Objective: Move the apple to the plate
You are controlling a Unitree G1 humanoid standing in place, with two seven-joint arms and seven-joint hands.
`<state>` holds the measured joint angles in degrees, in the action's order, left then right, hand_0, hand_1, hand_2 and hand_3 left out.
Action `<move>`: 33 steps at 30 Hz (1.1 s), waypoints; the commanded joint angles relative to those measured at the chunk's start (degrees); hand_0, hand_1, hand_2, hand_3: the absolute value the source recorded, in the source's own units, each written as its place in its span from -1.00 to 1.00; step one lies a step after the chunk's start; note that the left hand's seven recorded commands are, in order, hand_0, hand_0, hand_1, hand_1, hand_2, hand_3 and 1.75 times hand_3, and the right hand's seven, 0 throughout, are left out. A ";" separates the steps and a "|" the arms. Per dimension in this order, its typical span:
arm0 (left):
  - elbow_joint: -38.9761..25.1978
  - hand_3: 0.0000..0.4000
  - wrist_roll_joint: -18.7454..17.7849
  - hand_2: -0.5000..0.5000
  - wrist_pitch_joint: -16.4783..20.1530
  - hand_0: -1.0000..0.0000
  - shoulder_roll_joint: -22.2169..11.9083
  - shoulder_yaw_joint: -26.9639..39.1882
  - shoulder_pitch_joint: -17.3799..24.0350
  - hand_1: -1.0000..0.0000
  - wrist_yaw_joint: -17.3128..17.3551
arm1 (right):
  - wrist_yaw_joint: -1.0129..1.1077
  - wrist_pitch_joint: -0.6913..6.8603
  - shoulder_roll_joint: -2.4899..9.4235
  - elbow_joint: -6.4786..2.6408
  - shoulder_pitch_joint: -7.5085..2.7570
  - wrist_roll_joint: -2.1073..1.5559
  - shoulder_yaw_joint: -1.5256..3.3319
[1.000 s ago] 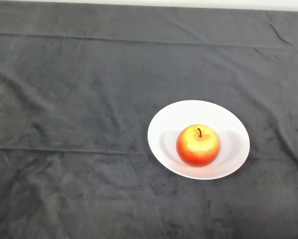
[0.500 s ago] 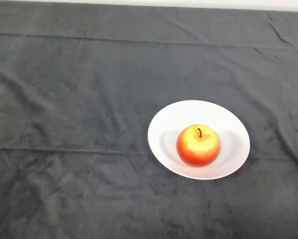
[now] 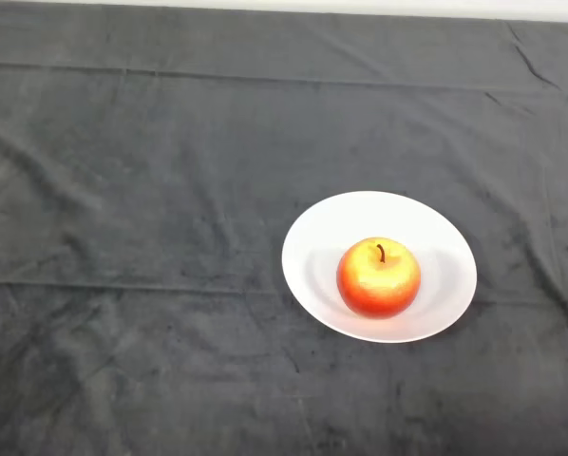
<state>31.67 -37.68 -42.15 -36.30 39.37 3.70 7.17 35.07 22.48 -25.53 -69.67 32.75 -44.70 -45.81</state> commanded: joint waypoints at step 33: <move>-1.17 -1.00 2.75 0.00 1.53 1.00 2.20 4.43 -2.45 1.00 2.20 | -0.40 -0.40 -0.14 0.95 1.13 -0.93 -0.57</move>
<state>31.67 -35.70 -41.01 -34.70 41.62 2.96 8.90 35.07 22.48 -25.53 -69.67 32.75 -44.70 -45.81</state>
